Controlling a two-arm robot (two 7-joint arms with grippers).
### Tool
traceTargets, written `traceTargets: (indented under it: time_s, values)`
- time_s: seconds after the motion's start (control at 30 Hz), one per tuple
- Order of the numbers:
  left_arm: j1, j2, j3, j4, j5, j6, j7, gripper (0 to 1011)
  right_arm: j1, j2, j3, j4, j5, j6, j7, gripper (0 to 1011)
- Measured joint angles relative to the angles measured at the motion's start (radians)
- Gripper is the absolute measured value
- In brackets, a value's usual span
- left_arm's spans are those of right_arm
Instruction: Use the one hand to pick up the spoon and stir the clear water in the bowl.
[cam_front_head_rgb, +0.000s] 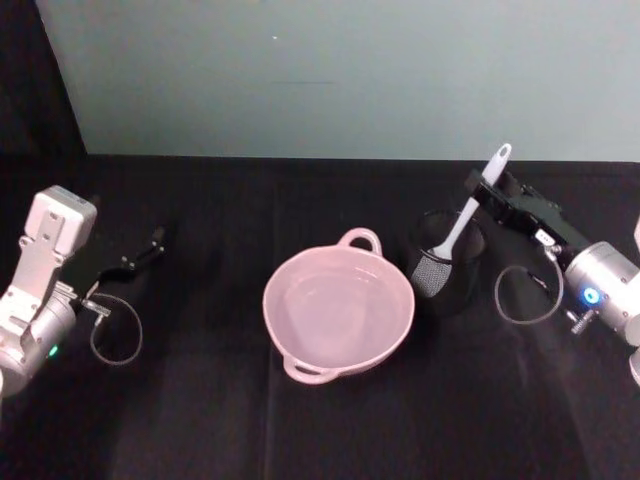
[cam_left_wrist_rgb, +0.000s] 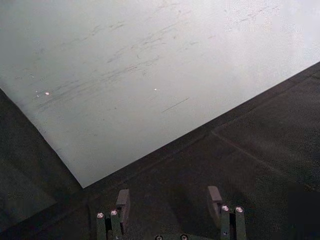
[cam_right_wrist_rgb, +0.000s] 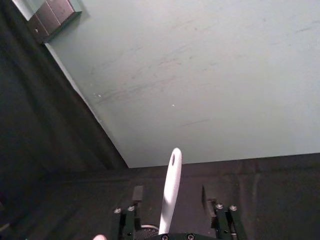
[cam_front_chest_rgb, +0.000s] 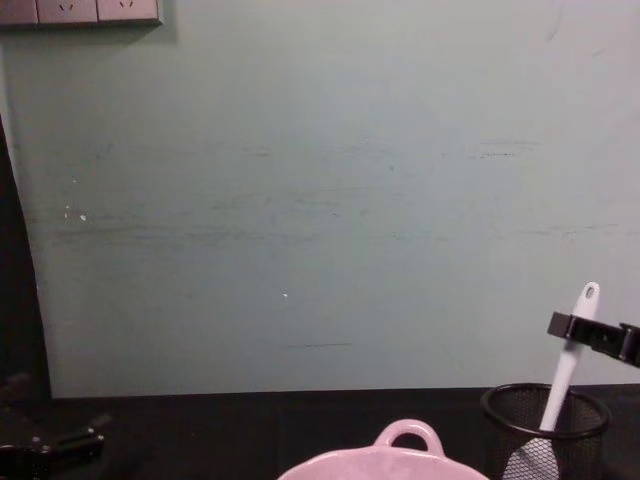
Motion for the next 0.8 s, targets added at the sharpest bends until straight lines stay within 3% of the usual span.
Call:
traceTargets:
  time_s: [0.13,0.33,0.47,0.5,0.63,0.77,0.8]
  values:
    - [0.0,0.0,0.0,0.0,0.0,0.0,0.0,1011,-0.04,0.013,0.004,-0.058,0.004,-0.004,-0.023,820]
    - [0.0,0.0,0.0,0.0,0.0,0.0,0.0,1011,-0.131,0.069,0.013,-0.224,-0.027,0.009,-0.084,985]
    - [0.0,0.0,0.0,0.0,0.0,0.0,0.0,1011,-0.199,0.125,0.025,-0.357,-0.072,0.049,-0.147,1002]
    - [0.0,0.0,0.0,0.0,0.0,0.0,0.0,1011,-0.199,0.125,0.025,-0.357,-0.072,0.049,-0.147,1002]
    - [0.0,0.0,0.0,0.0,0.0,0.0,0.0,1011,-0.242,0.171,0.034,-0.45,-0.144,0.089,-0.206,1002]
    - [0.0,0.0,0.0,0.0,0.0,0.0,0.0,1011,-0.253,0.212,0.027,-0.506,-0.248,0.133,-0.281,1003]
    - [0.0,0.0,0.0,0.0,0.0,0.0,0.0,1011,-0.253,0.223,0.021,-0.521,-0.293,0.155,-0.314,1002]
